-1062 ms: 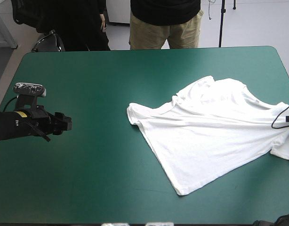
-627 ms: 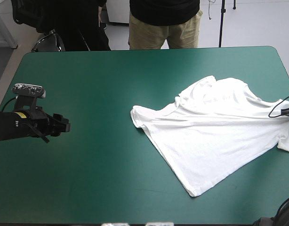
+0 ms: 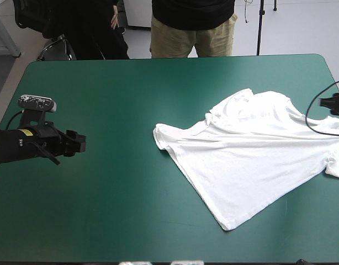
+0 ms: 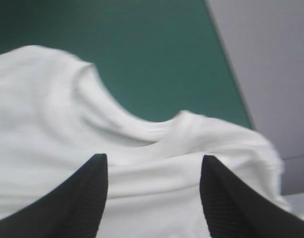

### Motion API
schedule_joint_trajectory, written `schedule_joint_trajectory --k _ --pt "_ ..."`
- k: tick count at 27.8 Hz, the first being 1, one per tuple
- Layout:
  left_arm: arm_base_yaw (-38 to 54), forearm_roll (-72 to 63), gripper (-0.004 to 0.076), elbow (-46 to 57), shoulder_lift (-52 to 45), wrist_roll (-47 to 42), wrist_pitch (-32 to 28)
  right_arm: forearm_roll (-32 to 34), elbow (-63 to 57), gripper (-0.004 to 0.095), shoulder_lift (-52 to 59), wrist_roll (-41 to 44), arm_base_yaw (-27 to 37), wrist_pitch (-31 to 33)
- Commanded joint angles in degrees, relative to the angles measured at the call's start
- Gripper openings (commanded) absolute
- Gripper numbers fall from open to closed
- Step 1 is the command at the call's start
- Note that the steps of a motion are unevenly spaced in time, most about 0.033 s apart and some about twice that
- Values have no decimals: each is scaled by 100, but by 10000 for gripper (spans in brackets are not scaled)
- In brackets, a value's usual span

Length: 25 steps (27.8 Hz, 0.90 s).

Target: Fold the cloth

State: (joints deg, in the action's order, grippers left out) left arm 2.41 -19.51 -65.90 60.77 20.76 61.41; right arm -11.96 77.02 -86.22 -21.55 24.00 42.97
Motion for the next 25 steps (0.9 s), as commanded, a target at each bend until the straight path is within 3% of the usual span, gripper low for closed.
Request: schedule_joint_trajectory --k 1,3,5,14,19,25 --pt "-18 -125 455 -184 -64 27 -317 -837 154 509 736 -730 -545 1170" --pt "-18 30 455 -184 -64 27 -297 -851 118 492 1035 -689 -1242 2308" --pt "-18 219 455 -184 -64 8 -239 -790 52 455 1283 -544 -2126 2859" --pt "-18 194 455 -184 -64 8 -202 276 -1168 455 1877 641 -4747 2790" --pt "-18 194 455 -184 -64 8 -248 403 -2092 455 1962 1297 -6139 2178" --pt "-18 143 455 -184 -64 8 -248 816 -2997 456 1812 1988 -7068 1419"
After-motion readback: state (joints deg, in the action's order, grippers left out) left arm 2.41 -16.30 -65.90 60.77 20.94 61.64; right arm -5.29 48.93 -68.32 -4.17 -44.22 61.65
